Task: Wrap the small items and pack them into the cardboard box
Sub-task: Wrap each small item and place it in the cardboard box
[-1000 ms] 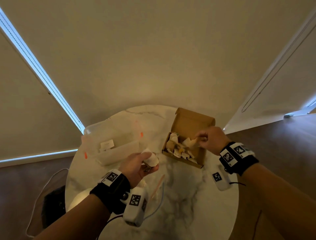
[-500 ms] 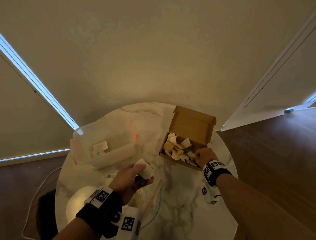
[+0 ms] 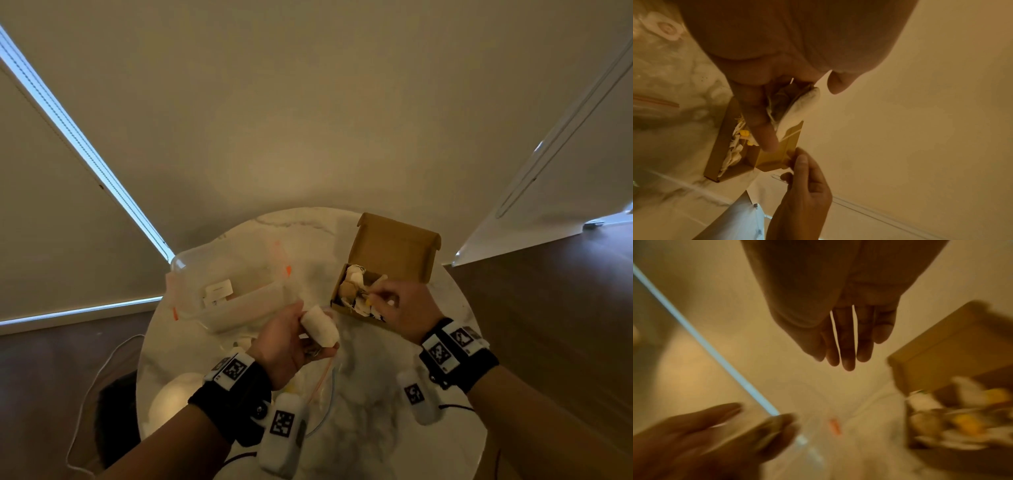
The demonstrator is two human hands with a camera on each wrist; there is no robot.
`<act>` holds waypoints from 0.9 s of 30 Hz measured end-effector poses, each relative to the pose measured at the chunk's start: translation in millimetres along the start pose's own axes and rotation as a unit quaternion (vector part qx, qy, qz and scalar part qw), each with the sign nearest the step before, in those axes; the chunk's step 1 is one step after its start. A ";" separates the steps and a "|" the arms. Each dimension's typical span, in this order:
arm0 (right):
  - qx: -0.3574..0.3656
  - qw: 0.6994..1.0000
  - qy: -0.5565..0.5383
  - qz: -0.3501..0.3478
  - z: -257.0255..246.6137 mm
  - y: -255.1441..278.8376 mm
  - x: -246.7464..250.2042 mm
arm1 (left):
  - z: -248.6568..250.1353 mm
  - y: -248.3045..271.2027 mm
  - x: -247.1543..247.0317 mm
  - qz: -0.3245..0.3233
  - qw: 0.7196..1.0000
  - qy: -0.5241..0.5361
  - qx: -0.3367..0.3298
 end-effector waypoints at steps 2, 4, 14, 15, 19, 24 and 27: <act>0.083 0.996 -0.028 -0.015 -37.1 11.6 -11.0 | 2.1 6.3 -4.0 -0.013 1.000 0.012 -0.004; 0.120 0.992 -0.014 -0.035 -54.7 16.9 -22.5 | 3.4 13.2 -7.0 -0.027 0.999 0.016 -0.009; 0.091 0.987 -0.131 -0.014 -72.2 18.8 -20.5 | 1.2 27.0 -13.3 -0.041 0.996 0.066 -0.036; 0.081 0.982 -0.172 -0.011 -72.7 19.8 -16.8 | 0.3 25.5 -11.2 -0.033 0.996 0.070 -0.042; 0.050 0.954 -0.294 -0.001 -78.4 25.9 4.0 | 1.6 21.2 -3.5 0.017 0.994 0.075 -0.076; 0.028 0.942 -0.334 -0.005 -86.4 30.9 17.3 | 7.1 22.1 -3.3 0.026 0.993 0.033 -0.109; 0.043 0.949 -0.312 -0.005 -89.9 33.2 21.3 | 9.5 21.7 -3.0 0.026 0.991 0.012 -0.128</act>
Point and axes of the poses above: each hand's wrist, its own y-axis away from the middle knuckle, its own x-axis out of the back of the hand, z = x × y, the point moved 3 cm from there along -y, towards the middle knuckle, and after that the axes turned 4 degrees about -z, right-handed, at the moved point
